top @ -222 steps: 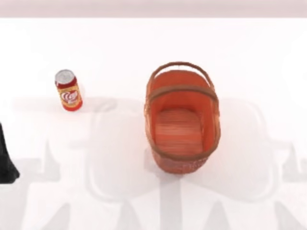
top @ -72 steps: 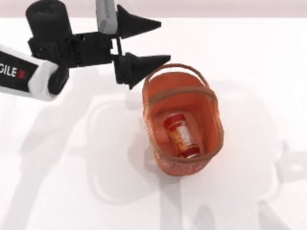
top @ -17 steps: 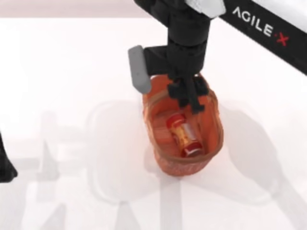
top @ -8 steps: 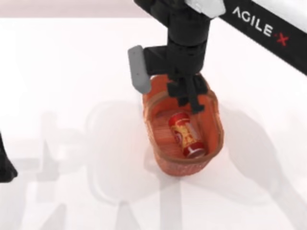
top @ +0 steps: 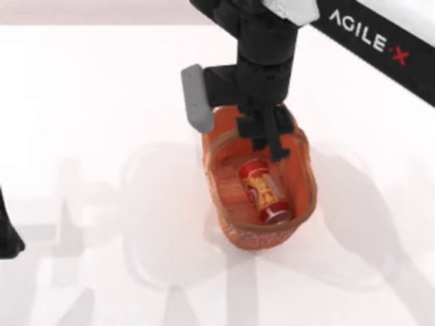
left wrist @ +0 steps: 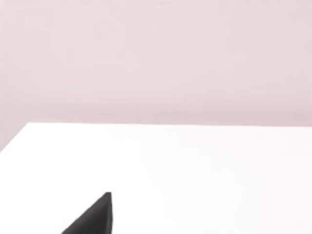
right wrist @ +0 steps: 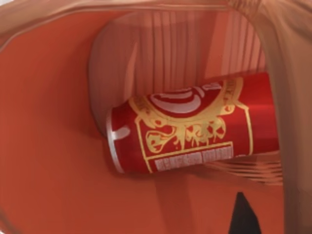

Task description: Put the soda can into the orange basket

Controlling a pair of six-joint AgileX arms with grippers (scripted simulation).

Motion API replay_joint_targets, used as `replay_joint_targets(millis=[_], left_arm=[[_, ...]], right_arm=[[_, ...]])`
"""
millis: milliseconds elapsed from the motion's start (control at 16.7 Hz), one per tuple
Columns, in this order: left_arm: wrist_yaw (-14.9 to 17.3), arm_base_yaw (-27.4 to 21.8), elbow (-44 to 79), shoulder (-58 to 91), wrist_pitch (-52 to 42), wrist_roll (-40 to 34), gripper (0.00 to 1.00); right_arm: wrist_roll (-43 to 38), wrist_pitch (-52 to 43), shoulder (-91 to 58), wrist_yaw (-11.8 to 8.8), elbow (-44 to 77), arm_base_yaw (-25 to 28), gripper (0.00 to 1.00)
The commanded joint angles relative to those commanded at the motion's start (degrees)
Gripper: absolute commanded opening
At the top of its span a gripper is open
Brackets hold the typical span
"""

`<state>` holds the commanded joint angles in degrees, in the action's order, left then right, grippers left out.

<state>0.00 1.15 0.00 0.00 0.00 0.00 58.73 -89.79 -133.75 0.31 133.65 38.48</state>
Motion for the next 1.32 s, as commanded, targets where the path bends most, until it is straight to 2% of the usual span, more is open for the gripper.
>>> replay_joint_targets(millis=[960, 1320], left_arm=[[0.0, 0.0, 0.0, 0.0, 0.0, 0.0, 1.0], [0.0, 0.0, 0.0, 0.0, 0.0, 0.0, 1.0]], right_arm=[[0.04, -0.17, -0.11, 0.02, 0.24, -0.09, 0.0], [1.41, -9.92, -2.53, 0.03, 12.87, -1.04, 0.0]])
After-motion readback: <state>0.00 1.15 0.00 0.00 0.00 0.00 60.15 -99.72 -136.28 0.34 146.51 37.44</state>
